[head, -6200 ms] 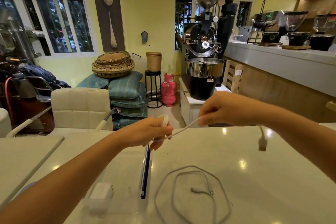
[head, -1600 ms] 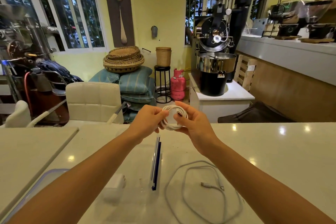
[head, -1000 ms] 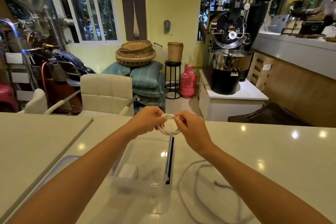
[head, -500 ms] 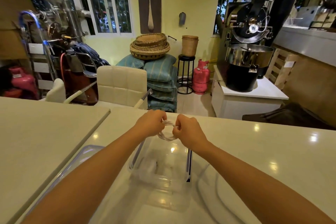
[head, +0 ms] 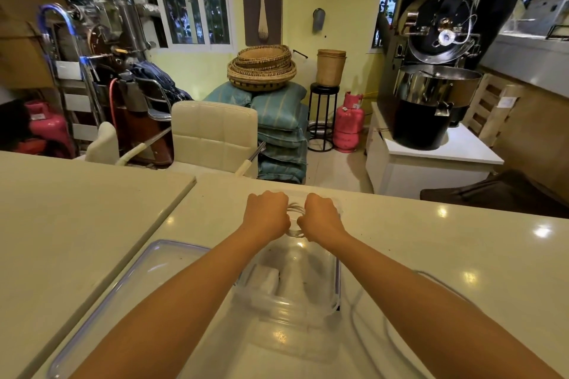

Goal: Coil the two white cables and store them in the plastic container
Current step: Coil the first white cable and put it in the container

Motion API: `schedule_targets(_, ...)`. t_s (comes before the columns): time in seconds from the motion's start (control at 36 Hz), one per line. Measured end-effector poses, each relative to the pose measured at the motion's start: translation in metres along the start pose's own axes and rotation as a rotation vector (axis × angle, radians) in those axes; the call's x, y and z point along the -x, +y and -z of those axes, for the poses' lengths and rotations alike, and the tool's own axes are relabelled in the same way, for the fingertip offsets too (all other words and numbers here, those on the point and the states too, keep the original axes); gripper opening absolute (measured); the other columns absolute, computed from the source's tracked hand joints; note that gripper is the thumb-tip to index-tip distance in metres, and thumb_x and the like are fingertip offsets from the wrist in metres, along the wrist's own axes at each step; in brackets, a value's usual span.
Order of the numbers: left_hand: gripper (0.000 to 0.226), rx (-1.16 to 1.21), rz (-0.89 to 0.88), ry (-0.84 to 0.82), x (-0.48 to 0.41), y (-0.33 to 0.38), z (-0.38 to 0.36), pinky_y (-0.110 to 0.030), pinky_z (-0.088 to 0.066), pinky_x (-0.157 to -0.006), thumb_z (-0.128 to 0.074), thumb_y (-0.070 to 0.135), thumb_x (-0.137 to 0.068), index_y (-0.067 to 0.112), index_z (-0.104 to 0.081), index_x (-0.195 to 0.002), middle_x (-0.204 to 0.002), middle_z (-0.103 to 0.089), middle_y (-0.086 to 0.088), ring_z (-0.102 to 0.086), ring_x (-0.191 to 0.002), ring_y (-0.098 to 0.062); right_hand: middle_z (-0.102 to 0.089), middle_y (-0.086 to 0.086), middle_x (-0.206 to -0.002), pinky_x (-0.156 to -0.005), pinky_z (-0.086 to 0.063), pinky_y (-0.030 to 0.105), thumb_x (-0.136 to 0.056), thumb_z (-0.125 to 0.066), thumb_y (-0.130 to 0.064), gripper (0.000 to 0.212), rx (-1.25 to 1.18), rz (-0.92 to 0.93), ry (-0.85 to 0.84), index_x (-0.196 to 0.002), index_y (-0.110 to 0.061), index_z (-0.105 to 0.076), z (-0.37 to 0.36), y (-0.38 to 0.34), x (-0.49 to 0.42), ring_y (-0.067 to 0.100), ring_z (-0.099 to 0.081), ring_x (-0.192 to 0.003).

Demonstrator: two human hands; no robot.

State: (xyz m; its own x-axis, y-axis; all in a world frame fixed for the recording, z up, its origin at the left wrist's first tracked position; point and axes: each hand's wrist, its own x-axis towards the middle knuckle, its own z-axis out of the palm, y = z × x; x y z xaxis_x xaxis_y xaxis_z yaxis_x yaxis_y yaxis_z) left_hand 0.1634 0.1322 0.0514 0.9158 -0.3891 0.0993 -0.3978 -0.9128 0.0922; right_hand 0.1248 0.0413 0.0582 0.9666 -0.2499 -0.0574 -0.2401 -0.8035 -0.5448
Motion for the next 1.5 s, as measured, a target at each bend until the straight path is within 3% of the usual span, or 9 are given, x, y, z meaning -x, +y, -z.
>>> schedule_targets(0.31,0.019,-0.174,-0.089,-0.114,-0.012,0.019,-0.012,-0.032,-0.044,-0.084,-0.054,0.014,-0.086,0.006,-0.059,-0.102,-0.108,-0.066,-0.013,-0.06,-0.1,-0.026,-0.061,0.017,-0.118,-0.088,-0.047,0.028,-0.082,-0.06,-0.004,0.03,0.228,-0.028,-0.143,-0.112,0.001,-0.055,0.006,-0.001,-0.004,0.027,-0.059,-0.107)
schedule_targets(0.42,0.023,-0.209,-0.097,-0.177,-0.015,0.019,-0.019,-0.031,-0.044,-0.09,-0.053,0.021,-0.087,0.008,-0.06,-0.106,-0.112,-0.065,-0.011,-0.061,-0.104,-0.025,-0.063,0.016,-0.11,-0.09,-0.046,0.029,-0.081,-0.06,-0.002,0.005,0.246,-0.035,-0.229,-0.079,-0.005,-0.057,0.004,-0.007,-0.005,0.027,-0.06,-0.104)
schedule_targets(0.56,0.025,-0.206,-0.052,-0.248,-0.021,0.012,-0.025,-0.032,-0.044,-0.093,-0.052,0.016,-0.087,0.007,-0.058,-0.11,-0.118,-0.063,-0.013,-0.059,-0.11,-0.026,-0.06,0.016,-0.114,-0.09,-0.045,0.028,-0.083,-0.057,-0.003,0.032,0.175,-0.062,-0.228,-0.115,0.0,-0.055,-0.008,-0.007,-0.012,0.026,-0.058,-0.106)
schedule_targets(0.81,0.03,-0.29,-0.065,-0.242,-0.023,0.008,-0.033,-0.036,-0.036,-0.103,-0.044,0.022,-0.093,0.011,-0.054,-0.119,-0.127,-0.055,-0.013,-0.047,-0.121,-0.027,-0.06,0.016,-0.12,-0.089,-0.046,0.027,-0.084,-0.056,-0.002,0.03,0.226,-0.028,-0.238,-0.113,0.0,-0.055,-0.007,-0.007,-0.016,0.026,-0.059,-0.109)
schedule_targets(0.97,0.036,-0.365,-0.09,-0.232,-0.023,0.008,-0.03,-0.036,-0.031,-0.105,-0.044,0.027,-0.093,0.01,-0.048,-0.124,-0.133,-0.047,-0.013,-0.04,-0.124,-0.027,-0.058,0.011,-0.08,-0.086,-0.046,0.027,-0.085,-0.056,-0.005,0.004,0.313,-0.029,-0.352,-0.082,-0.002,-0.057,-0.002,-0.012,-0.018,0.018,-0.045,-0.058)
schedule_targets(1.08,0.04,-0.476,-0.123,-0.24,-0.022,0.009,-0.024,-0.041,-0.019,-0.112,-0.042,0.035,-0.092,0.014,-0.046,-0.126,-0.134,-0.047,-0.01,-0.036,-0.128,-0.026,-0.066,0.016,-0.113,-0.092,-0.046,0.029,-0.087,-0.054,-0.009,0.031,0.289,-0.053,-0.415,-0.06,-0.008,-0.041,-0.002,-0.013,-0.02,0.026,-0.063,-0.105)
schedule_targets(1.22,0.035,-0.502,-0.125,-0.265,-0.021,0.009,-0.02,-0.043,-0.016,-0.112,-0.044,0.034,-0.092,0.016,-0.049,-0.122,-0.13,-0.052,-0.008,-0.04,-0.126,-0.025,-0.064,0.017,-0.109,-0.092,-0.046,0.029,-0.087,-0.054,-0.008,0.018,0.304,-0.024,-0.438,-0.103,-0.002,-0.059,0.001,-0.014,-0.016,0.025,-0.062,-0.107)
schedule_targets(1.39,0.03,-0.528,-0.173,-0.228,-0.018,0.007,-0.015,-0.041,-0.021,-0.109,-0.044,0.03,-0.093,0.016,-0.054,-0.117,-0.124,-0.056,-0.007,-0.042,-0.121,-0.024,-0.051,-0.003,-0.031,-0.06,-0.04,0.017,-0.086,-0.055,-0.01,0.035,0.329,-0.05,-0.445,-0.053,-0.01,-0.043,0.006,-0.014,-0.02,0.01,-0.043,-0.051)
schedule_targets(1.5,0.026,-0.49,-0.189,-0.19,-0.018,0.003,-0.013,-0.038,-0.029,-0.101,-0.044,0.021,-0.092,0.014,-0.057,-0.113,-0.118,-0.058,-0.009,-0.045,-0.115,-0.025,-0.069,0.005,-0.076,-0.051,-0.029,0.015,-0.088,-0.056,-0.015,0.036,0.274,-0.046,-0.421,-0.055,-0.011,-0.043,0.018,-0.015,-0.018,0.012,-0.048,-0.06)
